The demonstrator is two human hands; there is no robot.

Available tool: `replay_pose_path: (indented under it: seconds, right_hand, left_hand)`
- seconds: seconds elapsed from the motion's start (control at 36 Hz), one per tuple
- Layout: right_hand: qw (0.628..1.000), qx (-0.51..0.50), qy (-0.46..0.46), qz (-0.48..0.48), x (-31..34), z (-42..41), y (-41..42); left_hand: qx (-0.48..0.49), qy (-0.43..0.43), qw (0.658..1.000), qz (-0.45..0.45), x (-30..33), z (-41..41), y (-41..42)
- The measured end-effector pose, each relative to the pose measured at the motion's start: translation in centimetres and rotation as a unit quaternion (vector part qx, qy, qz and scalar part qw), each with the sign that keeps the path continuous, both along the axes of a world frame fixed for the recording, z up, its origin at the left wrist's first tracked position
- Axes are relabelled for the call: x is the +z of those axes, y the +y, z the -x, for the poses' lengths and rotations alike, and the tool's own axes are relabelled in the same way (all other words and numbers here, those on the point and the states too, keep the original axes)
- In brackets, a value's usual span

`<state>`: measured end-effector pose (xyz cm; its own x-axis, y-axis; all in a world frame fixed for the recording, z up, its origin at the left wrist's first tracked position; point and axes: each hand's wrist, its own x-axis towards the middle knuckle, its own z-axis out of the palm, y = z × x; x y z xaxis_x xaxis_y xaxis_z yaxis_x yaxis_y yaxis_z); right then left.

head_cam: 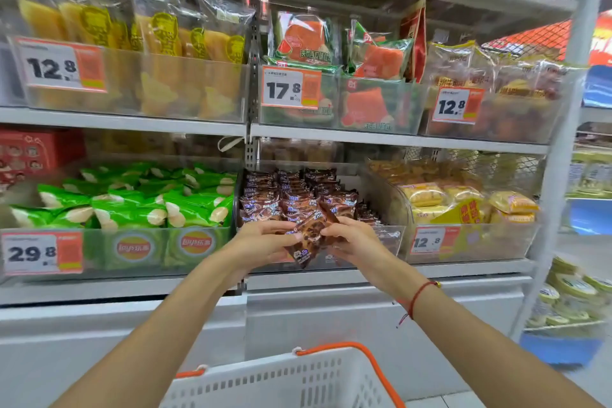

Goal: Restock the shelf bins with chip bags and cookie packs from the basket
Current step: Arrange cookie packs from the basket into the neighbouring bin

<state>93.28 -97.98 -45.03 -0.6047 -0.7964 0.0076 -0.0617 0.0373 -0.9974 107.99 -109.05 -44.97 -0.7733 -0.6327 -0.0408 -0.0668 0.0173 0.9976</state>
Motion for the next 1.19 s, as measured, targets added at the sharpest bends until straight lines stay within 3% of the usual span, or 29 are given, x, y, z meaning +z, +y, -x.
replay_pose_path:
  seconds: [0.08, 0.25, 0.36, 0.47, 0.53, 0.61, 0.78, 0.86, 1.0, 1.03, 1.08, 1.19]
  right_hand:
    - [0.996, 0.033, 0.082, -0.012, 0.2, 0.2, 0.1]
    - [0.982, 0.074, 0.172, 0.008, 1.4, 0.3, 0.7]
    - [0.98, -0.011, 0.189, 0.067, 3.1, 2.1, 1.5]
    - [0.956, -0.169, 0.219, 0.094, 4.6, 6.2, 1.5]
    - [0.946, -0.187, 0.257, 0.062, 4.7, 7.9, 1.0]
    - [0.931, -0.134, 0.338, -0.035, 4.4, 9.6, 0.3]
    - [0.903, -0.018, 0.411, -0.122, 2.9, 10.5, -1.4]
    - [0.855, -0.043, 0.499, -0.134, 2.4, 10.7, -2.0]
    - [0.716, -0.014, 0.674, -0.182, 3.7, 9.9, -2.3]
    - [0.705, 0.0, 0.682, -0.192, 4.0, 9.7, -2.5]
    - [0.717, 0.011, 0.667, -0.201, 4.2, 9.4, -2.9]
    - [0.781, -0.023, 0.6, -0.173, 3.9, 9.4, -3.0]
  left_hand:
    - [0.01, -0.039, 0.993, 0.115, 0.9, -0.5, -0.5]
    - [0.013, 0.001, 0.987, 0.163, 1.8, -0.3, -0.6]
    - [0.109, 0.036, 0.97, 0.216, 2.4, -0.2, -2.0]
    - [0.254, -0.056, 0.916, 0.304, 1.4, -0.4, -3.4]
    - [0.276, -0.114, 0.888, 0.349, 0.6, -0.4, -3.7]
    - [0.289, -0.178, 0.859, 0.383, -0.3, 0.1, -3.8]
    - [0.325, -0.192, 0.832, 0.407, -0.9, 1.1, -3.6]
    - [0.33, -0.194, 0.829, 0.408, -1.1, 1.1, -3.9]
    - [0.327, -0.21, 0.82, 0.42, -1.1, 1.0, -3.9]
    - [0.327, -0.21, 0.82, 0.42, -1.0, 0.9, -3.9]
    - [0.327, -0.21, 0.819, 0.421, -1.0, 0.9, -3.9]
    - [0.328, -0.211, 0.82, 0.42, -0.9, 0.9, -3.8]
